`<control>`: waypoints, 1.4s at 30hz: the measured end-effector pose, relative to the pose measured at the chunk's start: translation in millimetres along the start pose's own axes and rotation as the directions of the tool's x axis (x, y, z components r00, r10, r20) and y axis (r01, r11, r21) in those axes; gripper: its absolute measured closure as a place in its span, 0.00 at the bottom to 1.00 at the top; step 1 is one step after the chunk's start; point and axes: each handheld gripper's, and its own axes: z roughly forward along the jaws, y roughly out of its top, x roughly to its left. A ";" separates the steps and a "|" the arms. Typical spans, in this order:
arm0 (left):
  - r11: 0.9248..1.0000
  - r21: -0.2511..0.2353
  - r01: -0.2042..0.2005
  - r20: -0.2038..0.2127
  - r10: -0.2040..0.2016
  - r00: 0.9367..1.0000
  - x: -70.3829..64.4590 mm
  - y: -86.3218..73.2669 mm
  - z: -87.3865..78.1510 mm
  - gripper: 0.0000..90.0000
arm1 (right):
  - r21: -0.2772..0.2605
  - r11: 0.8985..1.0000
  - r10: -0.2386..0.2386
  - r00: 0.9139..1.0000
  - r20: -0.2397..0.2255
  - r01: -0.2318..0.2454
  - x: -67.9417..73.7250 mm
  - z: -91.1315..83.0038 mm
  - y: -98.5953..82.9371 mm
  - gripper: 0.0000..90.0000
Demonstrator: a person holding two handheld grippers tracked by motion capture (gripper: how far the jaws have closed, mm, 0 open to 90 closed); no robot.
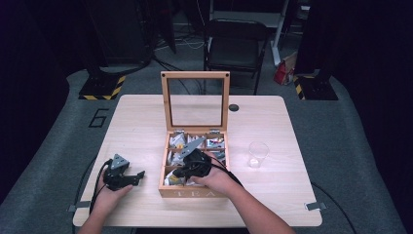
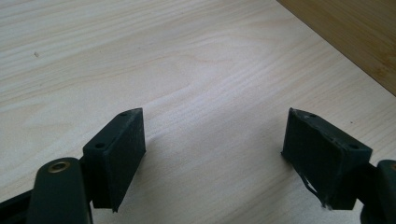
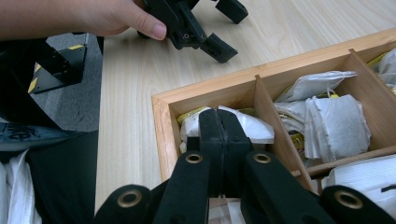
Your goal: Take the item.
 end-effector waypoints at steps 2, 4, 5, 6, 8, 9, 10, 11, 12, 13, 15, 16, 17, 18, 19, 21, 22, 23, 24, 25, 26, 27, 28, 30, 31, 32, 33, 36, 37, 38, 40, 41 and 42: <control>1.000 0.001 -0.002 0.000 0.002 1.000 0.2 0.1 0.0 0.23 | -0.016 1.000 0.005 1.000 0.005 -0.005 1.6 -6.4 3.6 1.00; 1.000 0.001 0.000 0.002 0.000 1.000 0.1 0.0 0.0 0.23 | -0.020 1.000 -0.002 1.000 0.006 0.002 1.4 -8.0 4.6 1.00; 1.000 0.001 -0.002 -0.001 0.002 1.000 0.3 0.1 0.0 0.23 | -0.023 1.000 0.004 1.000 0.013 -0.004 2.8 -12.6 7.5 1.00; 1.000 0.001 -0.002 0.000 0.002 1.000 0.3 0.1 0.0 0.23 | -0.026 1.000 0.004 1.000 0.017 -0.003 3.1 -13.7 8.4 1.00; 1.000 0.001 0.002 0.002 -0.002 1.000 0.2 0.0 0.1 0.23 | -0.030 1.000 0.000 1.000 0.026 0.001 3.9 -17.2 11.1 1.00; 1.000 0.001 0.002 0.002 -0.002 1.000 0.2 0.1 0.1 0.23 | -0.034 0.999 -0.001 1.000 0.029 0.002 4.5 -19.6 12.8 1.00; 1.000 0.001 0.002 0.002 -0.002 1.000 0.2 0.1 0.1 0.23 | -0.034 0.999 -0.001 1.000 0.029 0.002 4.5 -19.6 12.8 1.00; 1.000 0.000 0.007 0.004 -0.007 1.000 -0.1 0.0 0.4 0.23 | -0.052 0.999 0.004 1.000 0.030 -0.002 5.1 -25.6 17.0 1.00; 1.000 -0.002 0.011 0.004 -0.011 1.000 -0.3 0.0 0.5 0.23 | -0.055 0.998 0.003 0.999 0.032 -0.001 5.2 -26.8 18.2 1.00; 1.000 -0.001 0.011 0.004 -0.011 1.000 -0.2 0.0 0.5 0.23 | -0.057 0.998 -0.001 0.999 0.038 0.003 5.2 -28.0 19.0 1.00; 1.000 -0.001 0.011 0.004 -0.011 1.000 -0.2 0.0 0.5 0.23 | -0.055 0.998 0.002 0.999 0.040 0.000 5.5 -28.4 19.4 1.00; 1.000 -0.002 0.011 0.004 -0.011 1.000 -0.2 0.0 0.5 0.23 | -0.052 0.999 0.001 0.999 0.041 0.002 5.9 -28.4 19.5 1.00; 1.000 -0.002 0.012 0.004 -0.012 1.000 -0.1 0.0 0.5 0.23 | -0.051 0.999 -0.002 0.999 0.046 0.004 6.5 -28.5 19.6 1.00; 1.000 -0.001 0.011 0.004 -0.011 1.000 0.0 0.0 0.5 0.23 | -0.051 0.999 -0.002 0.999 0.046 0.004 6.5 -28.5 19.6 1.00; 1.000 -0.001 0.010 0.004 -0.010 1.000 0.0 0.1 0.5 0.23 | -0.053 0.999 -0.002 0.999 0.047 0.004 6.6 -28.7 19.7 1.00; 1.000 -0.001 0.010 0.004 -0.010 1.000 0.0 0.0 0.5 0.23 | -0.058 0.998 0.002 0.999 0.051 0.001 7.1 -30.7 20.4 1.00; 1.000 -0.001 0.010 0.004 -0.010 1.000 0.0 0.0 0.5 0.23 | -0.058 0.998 0.002 0.999 0.051 0.001 7.1 -30.7 20.4 1.00; 1.000 -0.001 0.010 0.004 -0.010 1.000 0.0 0.1 0.5 0.23 | -0.059 0.998 0.003 0.999 0.054 0.000 7.3 -31.1 20.8 1.00; 1.000 -0.001 0.010 0.004 -0.010 1.000 0.0 0.1 0.5 0.23 | -0.062 0.998 -0.004 0.998 0.061 0.008 7.5 -33.5 21.8 1.00; 1.000 -0.001 0.011 0.004 -0.011 1.000 0.0 0.0 0.5 0.23 | -0.065 0.998 -0.008 0.998 0.062 0.012 7.4 -34.5 22.1 1.00; 1.000 -0.001 0.010 0.004 -0.010 1.000 0.0 0.1 0.5 0.23 | -0.065 0.998 -0.008 0.998 0.062 0.012 7.4 -34.5 22.1 1.00; 1.000 -0.001 0.010 0.004 -0.010 1.000 0.0 0.1 0.5 0.23 | -0.067 0.998 -0.008 0.997 0.071 0.013 7.9 -38.2 23.2 1.00; 1.000 -0.001 0.010 0.004 -0.010 1.000 0.0 0.1 0.5 0.23 | -0.067 0.998 -0.008 0.997 0.071 0.013 7.9 -38.2 23.2 1.00; 1.000 -0.001 0.010 0.004 -0.010 1.000 0.0 0.0 0.6 0.23 | -0.073 0.997 -0.001 0.997 0.079 0.007 8.1 -41.8 23.7 1.00; 1.000 -0.001 0.010 0.004 -0.010 1.000 0.0 0.0 0.5 0.23 | -0.074 0.997 -0.001 0.996 0.087 0.008 7.7 -45.7 23.8 1.00; 1.000 -0.001 0.010 0.004 -0.010 1.000 0.0 0.0 0.5 0.23 | -0.074 0.997 -0.001 0.996 0.087 0.008 7.7 -45.7 23.8 1.00; 1.000 -0.001 0.010 0.004 -0.010 1.000 0.0 0.1 0.5 0.23 | -0.075 0.997 0.001 0.996 0.092 0.006 7.2 -49.2 23.4 1.00; 1.000 -0.001 0.011 0.004 -0.011 1.000 0.0 0.1 0.6 0.23 | -0.077 0.997 0.007 0.995 0.103 0.001 5.7 -56.2 21.7 1.00; 1.000 -0.001 0.011 0.004 -0.011 1.000 0.0 0.0 0.6 0.23 | -0.080 0.997 0.012 0.994 0.109 -0.003 5.0 -58.7 21.0 1.00; 1.000 -0.001 0.010 0.003 -0.010 1.000 0.0 0.1 0.6 0.23 | -0.084 0.996 0.016 0.993 0.115 -0.006 4.4 -61.2 20.1 1.00; 1.000 -0.008 0.013 0.000 -0.013 1.000 -0.4 -0.2 1.1 0.23 | -0.088 0.996 0.019 0.993 0.119 -0.009 2.8 -66.5 18.5 1.00; 1.000 -0.008 0.013 0.000 -0.013 1.000 -0.4 -0.2 1.1 0.23 | -0.088 0.996 0.019 0.993 0.119 -0.009 2.8 -66.5 18.5 1.00; 1.000 -0.008 0.013 -0.001 -0.013 1.000 -0.4 -0.2 1.2 0.23 | -0.094 0.995 0.031 0.991 0.131 -0.019 2.1 -72.0 17.0 1.00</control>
